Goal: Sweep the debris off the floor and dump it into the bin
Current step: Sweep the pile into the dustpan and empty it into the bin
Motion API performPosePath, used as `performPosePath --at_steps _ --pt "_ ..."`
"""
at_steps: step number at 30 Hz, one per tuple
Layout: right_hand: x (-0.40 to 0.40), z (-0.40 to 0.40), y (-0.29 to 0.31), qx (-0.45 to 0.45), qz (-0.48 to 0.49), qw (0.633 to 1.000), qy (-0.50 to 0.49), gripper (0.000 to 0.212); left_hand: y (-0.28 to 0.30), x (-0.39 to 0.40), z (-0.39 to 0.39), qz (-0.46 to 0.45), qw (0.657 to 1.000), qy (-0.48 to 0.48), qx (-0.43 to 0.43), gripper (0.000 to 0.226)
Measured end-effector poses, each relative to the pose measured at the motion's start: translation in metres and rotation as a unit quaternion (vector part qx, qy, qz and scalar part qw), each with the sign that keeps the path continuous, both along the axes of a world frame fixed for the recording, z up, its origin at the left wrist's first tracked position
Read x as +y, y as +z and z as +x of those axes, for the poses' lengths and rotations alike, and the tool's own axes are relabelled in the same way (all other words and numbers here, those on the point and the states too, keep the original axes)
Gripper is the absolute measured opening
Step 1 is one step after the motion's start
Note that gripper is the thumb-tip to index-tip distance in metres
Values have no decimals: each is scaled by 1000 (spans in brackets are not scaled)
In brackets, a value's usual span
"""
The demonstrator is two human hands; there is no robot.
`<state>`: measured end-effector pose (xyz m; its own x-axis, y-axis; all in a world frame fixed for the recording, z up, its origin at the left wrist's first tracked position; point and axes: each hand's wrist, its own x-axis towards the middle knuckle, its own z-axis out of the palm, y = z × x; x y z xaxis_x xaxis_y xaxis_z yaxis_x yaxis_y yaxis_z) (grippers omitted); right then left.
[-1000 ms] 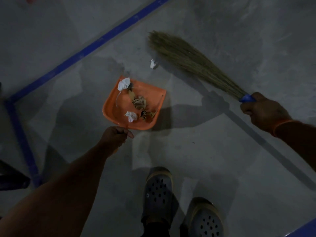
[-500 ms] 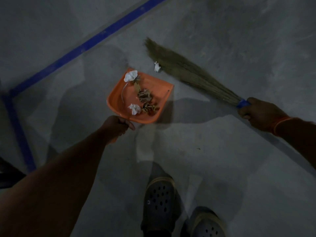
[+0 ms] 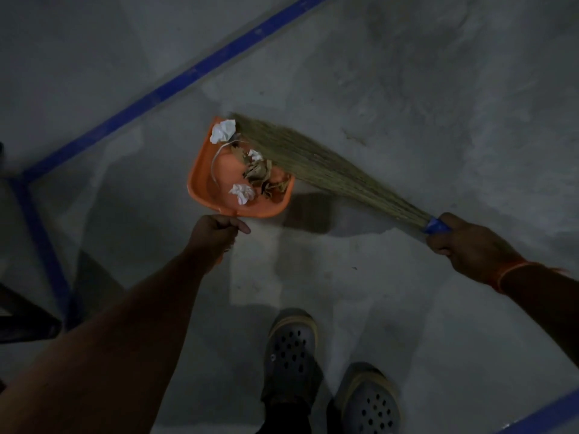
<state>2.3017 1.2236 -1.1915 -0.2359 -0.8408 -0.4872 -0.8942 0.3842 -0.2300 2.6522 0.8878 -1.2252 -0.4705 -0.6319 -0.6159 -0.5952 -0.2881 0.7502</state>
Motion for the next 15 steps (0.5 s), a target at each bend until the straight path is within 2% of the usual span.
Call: performPosePath --at_steps 7,11,13,15 --pt "-67 -9 95 2 37 999 -6 19 90 -66 -8 -1 1000 2 30 28" --pt "-138 -21 151 8 24 1000 6 39 141 -130 -22 -18 999 3 28 45" --pt "-178 -29 173 15 4 1000 6 43 167 -165 -27 -36 999 12 31 43" --pt "-217 -37 192 27 -12 1000 8 37 195 -200 -36 -42 998 25 45 32"
